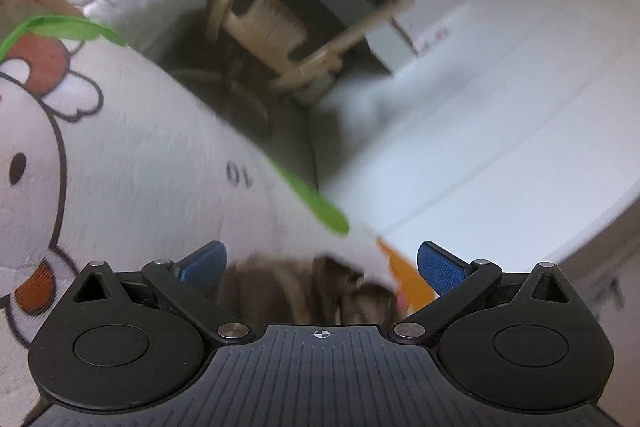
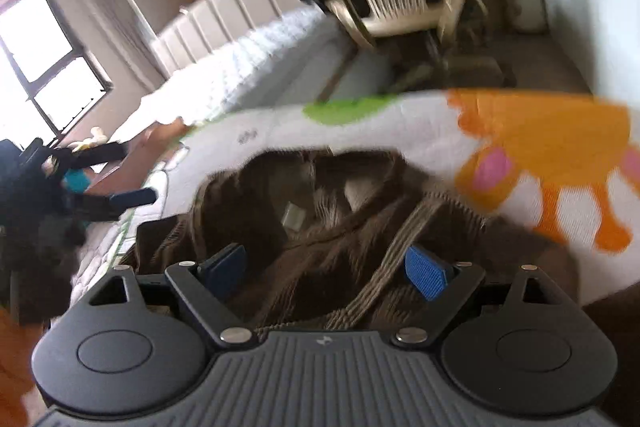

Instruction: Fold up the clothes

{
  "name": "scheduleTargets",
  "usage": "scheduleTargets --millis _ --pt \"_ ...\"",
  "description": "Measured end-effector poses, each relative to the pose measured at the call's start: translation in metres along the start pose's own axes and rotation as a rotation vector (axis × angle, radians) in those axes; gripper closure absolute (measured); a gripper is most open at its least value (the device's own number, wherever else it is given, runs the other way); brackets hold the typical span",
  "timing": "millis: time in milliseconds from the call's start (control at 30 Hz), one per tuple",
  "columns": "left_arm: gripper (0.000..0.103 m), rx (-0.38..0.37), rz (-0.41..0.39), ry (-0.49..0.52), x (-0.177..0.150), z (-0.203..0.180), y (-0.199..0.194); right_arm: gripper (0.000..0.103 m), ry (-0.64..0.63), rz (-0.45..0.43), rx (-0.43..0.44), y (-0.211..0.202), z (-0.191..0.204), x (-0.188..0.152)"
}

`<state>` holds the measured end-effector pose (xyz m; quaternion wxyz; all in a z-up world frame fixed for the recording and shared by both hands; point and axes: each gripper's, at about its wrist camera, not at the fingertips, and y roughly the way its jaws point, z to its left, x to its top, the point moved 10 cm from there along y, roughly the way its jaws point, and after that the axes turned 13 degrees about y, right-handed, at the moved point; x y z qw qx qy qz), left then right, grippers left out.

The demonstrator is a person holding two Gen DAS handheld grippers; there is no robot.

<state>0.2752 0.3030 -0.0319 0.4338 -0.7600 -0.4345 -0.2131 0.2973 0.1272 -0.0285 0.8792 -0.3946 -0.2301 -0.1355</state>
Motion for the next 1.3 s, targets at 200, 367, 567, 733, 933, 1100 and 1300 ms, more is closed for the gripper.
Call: scheduleTargets --millis 200,367,567,733,933,1100,1300 --pt "0.0 -0.03 0.098 0.107 -0.031 -0.017 0.01 0.017 0.029 -0.132 0.052 0.004 0.014 0.032" --pt "0.0 0.013 0.124 0.161 -0.044 -0.012 0.004 0.017 -0.022 -0.273 -0.023 -0.007 0.013 0.058" --pt "0.0 0.221 0.186 0.391 -0.074 -0.006 -0.038 0.017 -0.141 -0.183 -0.141 -0.012 -0.008 0.006" --pt "0.0 0.319 0.194 0.616 -0.106 -0.019 -0.057 0.017 -0.215 -0.211 -0.168 -0.04 -0.011 -0.02" --pt "0.0 0.411 0.17 0.796 -0.128 -0.027 -0.058 0.015 -0.275 -0.185 -0.205 -0.047 -0.018 -0.048" --pt "0.0 0.487 0.148 0.945 -0.145 -0.034 -0.06 0.013 -0.327 -0.205 -0.226 -0.045 -0.021 -0.06" --pt "0.0 0.745 0.094 0.922 -0.095 0.021 -0.08 0.012 -0.321 -0.208 -0.216 -0.046 -0.022 -0.06"
